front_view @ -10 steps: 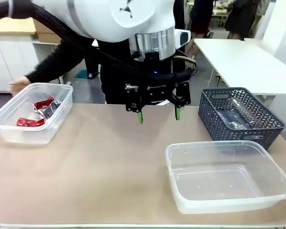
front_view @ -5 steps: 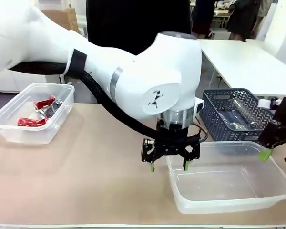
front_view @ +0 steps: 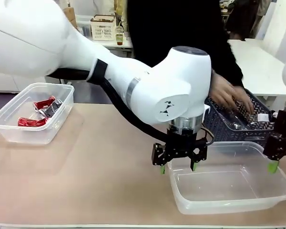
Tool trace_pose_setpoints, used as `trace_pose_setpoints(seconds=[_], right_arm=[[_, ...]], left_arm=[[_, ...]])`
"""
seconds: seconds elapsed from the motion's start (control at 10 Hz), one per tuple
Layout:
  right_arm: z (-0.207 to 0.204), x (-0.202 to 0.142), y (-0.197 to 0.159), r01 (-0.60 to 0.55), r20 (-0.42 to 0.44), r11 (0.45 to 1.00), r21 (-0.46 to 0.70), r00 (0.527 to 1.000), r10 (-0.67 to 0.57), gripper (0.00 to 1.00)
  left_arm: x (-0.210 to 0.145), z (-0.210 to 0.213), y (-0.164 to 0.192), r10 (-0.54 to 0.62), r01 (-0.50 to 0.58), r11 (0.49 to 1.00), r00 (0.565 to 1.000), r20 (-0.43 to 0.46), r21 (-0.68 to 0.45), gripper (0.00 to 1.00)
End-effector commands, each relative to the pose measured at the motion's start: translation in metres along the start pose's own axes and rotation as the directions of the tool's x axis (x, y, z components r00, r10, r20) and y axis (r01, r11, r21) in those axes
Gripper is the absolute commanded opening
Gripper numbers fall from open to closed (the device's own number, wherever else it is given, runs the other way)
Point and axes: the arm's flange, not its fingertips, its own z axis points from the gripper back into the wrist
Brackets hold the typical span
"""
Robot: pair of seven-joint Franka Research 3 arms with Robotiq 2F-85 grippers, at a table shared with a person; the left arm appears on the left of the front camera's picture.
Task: Sort the waste into each basket.
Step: Pick up the Organizing box on the right side of the table and lift it.
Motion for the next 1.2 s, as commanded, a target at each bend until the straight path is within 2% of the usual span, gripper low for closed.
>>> trace_pose_setpoints(seconds=[0.0,0.1,0.2,0.3,0.4,0.5,0.6,0.7,0.8,1.1], right_arm=[[-0.0859,-0.0361,0.0058,-0.032,0.018,0.999,-0.005,0.999,0.033,1.0],[-0.0903,-0.0361,0.0064,-0.026,0.007,1.0,-0.015,1.0,0.026,1.0],[-0.0944,-0.0389,0.0054,-0.028,-0.016,0.999,-0.024,0.999,0.027,0.45],[-0.0948,-0.0412,0.0053,-0.033,-0.019,0.999,-0.014,0.999,0.033,0.45],[-0.0946,-0.0433,0.0058,-0.035,-0.017,0.999,-0.02,0.999,0.034,0.0],[-0.0942,-0.0444,0.0073,-0.041,-0.012,0.999,-0.022,0.999,0.041,0.4],[-0.0943,-0.0442,0.0089,-0.038,-0.002,0.999,-0.026,0.999,0.038,0.0],[-0.0939,-0.0443,0.0093,-0.031,0.01,0.999,-0.019,0.999,0.031,0.0],[-0.094,-0.0446,0.0096,-0.026,0.019,1.0,-0.013,0.999,0.026,0.0],[-0.0941,-0.0459,0.0095,-0.018,0.03,1.0,-0.005,0.999,0.018,0.0]], left_arm=[[-0.0023,-0.0043,-0.0072,0.037,-0.038,0.999,0.999,0.03,0.018,1.0],[-0.0019,-0.005,-0.0071,0.053,-0.053,0.998,0.998,0.032,0.013,0.45],[-0.0028,-0.0066,-0.0071,0.049,-0.05,0.998,0.998,0.026,0.027,0.41],[-0.004,-0.0074,-0.0073,0.05,-0.051,0.998,0.998,0.027,0.032,0.0],[-0.0041,-0.0079,-0.0071,0.05,-0.05,0.998,0.998,0.025,0.033,0.0],[-0.0051,-0.0077,-0.0073,0.048,-0.049,0.998,0.999,0.027,0.037,0.0],[-0.0056,-0.0077,-0.0068,0.047,-0.048,0.998,0.999,0.028,0.036,0.15],[-0.0058,-0.0072,-0.0065,0.047,-0.048,0.998,0.999,0.027,0.039,0.05],[-0.0057,-0.0069,-0.0061,0.046,-0.047,0.998,0.999,0.025,0.039,0.0],[-0.0068,-0.005,-0.0052,0.043,-0.043,0.998,0.999,0.023,0.037,0.0]])
